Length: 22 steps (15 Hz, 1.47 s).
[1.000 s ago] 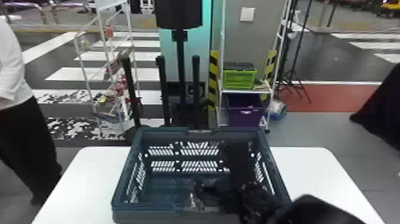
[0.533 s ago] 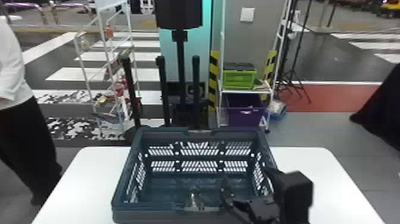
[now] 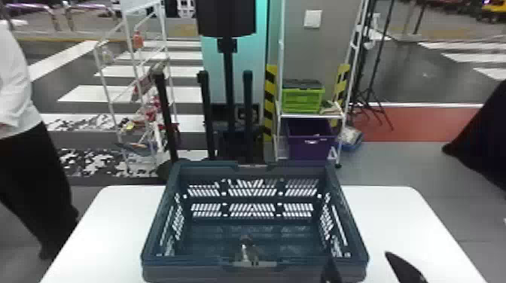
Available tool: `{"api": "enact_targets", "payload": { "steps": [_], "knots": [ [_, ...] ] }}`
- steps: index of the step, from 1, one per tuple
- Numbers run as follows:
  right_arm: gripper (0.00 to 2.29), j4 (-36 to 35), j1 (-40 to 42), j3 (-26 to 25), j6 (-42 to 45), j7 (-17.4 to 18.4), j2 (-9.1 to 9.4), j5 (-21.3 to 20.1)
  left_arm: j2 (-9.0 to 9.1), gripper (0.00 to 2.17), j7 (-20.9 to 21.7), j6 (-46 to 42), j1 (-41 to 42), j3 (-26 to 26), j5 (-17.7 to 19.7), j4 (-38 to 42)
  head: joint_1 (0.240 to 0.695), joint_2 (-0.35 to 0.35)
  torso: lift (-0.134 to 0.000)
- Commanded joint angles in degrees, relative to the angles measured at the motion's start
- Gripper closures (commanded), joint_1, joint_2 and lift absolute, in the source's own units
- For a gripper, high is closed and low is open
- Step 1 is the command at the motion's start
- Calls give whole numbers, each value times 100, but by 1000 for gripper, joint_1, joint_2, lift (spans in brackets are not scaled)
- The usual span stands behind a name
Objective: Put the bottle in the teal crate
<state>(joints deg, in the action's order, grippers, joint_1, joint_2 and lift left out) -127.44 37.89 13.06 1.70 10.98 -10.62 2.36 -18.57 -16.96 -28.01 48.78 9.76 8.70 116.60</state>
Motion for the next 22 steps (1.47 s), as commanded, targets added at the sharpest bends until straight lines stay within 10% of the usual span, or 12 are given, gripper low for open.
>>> {"api": "enact_targets", "payload": {
  "steps": [1, 8, 22],
  "knots": [
    [43, 255, 368, -49, 519, 71, 7, 19, 2, 130, 0, 2, 0, 0, 0, 12, 499, 0, 0],
    [73, 1169, 860, -181, 2347, -8, -19, 256, 2, 130, 0, -51, 9, 0, 18, -14, 499, 0, 0],
    [120, 1178, 930, -365, 2347, -290, -28, 370, 2, 134, 18, -33, -18, 9, 18, -23, 499, 0, 0]
  ]
}}
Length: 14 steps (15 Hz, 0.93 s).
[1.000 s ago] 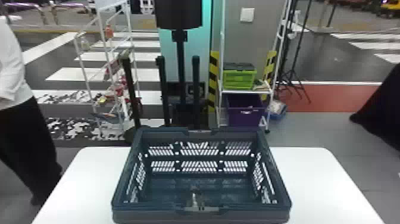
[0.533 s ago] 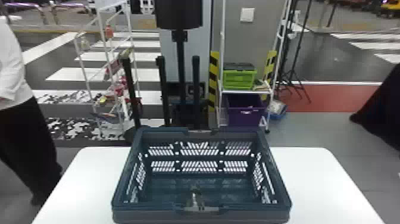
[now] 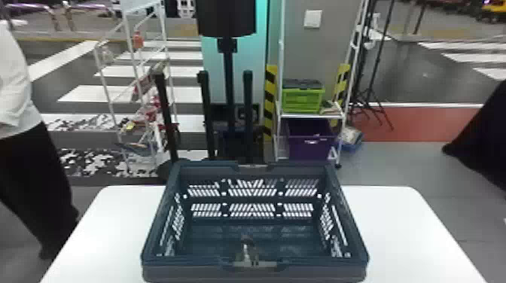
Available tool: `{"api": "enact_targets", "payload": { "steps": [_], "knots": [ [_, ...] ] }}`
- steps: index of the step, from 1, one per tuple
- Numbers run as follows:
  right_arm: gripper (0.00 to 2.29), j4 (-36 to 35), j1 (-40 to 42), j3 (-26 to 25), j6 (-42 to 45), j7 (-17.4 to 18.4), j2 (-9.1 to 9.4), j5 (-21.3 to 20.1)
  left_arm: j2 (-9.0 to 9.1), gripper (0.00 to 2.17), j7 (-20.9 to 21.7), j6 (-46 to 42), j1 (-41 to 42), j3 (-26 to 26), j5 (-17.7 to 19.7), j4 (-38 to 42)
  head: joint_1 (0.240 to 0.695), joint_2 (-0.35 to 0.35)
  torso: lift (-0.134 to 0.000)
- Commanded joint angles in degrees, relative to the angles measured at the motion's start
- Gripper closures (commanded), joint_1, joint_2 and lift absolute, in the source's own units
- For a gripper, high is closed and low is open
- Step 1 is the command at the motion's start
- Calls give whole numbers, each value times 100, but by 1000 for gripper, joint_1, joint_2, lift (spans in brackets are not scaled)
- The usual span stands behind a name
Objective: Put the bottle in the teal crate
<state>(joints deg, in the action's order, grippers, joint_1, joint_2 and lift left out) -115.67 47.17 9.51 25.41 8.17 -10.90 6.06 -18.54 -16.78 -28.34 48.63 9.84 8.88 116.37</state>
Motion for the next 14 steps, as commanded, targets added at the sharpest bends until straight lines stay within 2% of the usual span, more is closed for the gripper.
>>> {"api": "enact_targets", "payload": {
  "steps": [1, 14],
  "knots": [
    [120, 0, 3, -11, -23, -9, 0, 0, 0, 134, 0, 0, -2, 0, 0, 0, 499, 0, 0],
    [124, 9, 3, -11, -6, -44, 0, 26, 0, 134, 0, 0, 6, 9, 0, 9, 499, 0, 0]
  ]
}}
